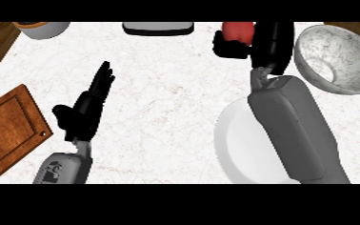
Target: Pick the bell pepper from the plate and place it in the bowl
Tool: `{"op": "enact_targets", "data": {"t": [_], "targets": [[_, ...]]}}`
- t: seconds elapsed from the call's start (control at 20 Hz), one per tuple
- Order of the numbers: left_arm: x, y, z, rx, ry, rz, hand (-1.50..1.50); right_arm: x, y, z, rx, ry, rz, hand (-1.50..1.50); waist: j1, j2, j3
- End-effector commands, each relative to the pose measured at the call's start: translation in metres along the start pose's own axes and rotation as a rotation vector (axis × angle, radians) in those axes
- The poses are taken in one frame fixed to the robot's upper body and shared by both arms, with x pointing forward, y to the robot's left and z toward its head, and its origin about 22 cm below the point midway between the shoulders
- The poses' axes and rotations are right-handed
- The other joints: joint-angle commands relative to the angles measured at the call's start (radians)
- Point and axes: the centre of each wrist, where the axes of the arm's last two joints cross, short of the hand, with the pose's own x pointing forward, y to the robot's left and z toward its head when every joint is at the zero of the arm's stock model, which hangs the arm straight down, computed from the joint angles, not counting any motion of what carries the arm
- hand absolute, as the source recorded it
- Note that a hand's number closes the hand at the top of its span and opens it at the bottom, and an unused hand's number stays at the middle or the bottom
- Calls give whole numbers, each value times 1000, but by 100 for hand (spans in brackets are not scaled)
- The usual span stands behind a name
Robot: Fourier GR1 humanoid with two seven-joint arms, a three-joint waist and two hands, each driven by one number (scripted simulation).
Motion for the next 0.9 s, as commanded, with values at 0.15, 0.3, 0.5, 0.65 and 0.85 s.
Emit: {"op": "enact_targets", "data": {"t": [0.15,0.3,0.5,0.65,0.85], "targets": [[-2,-8,12,-17,7,-4,0,47,-40,-47,-84,72,100,150,6,1,0],[-5,-4,-1,-3,19,-8,0,41,-40,-53,-122,67,85,150,3,3,0],[1,-12,2,-1,-8,-9,0,48,-68,-84,-159,136,141,150,4,2,0],[3,-7,-10,2,-5,-2,0,29,-73,-99,-169,158,92,150,2,4,1],[-8,-10,12,-18,-8,-2,0,-17,-75,-121,-175,232,313,150,12,7,0]]}}
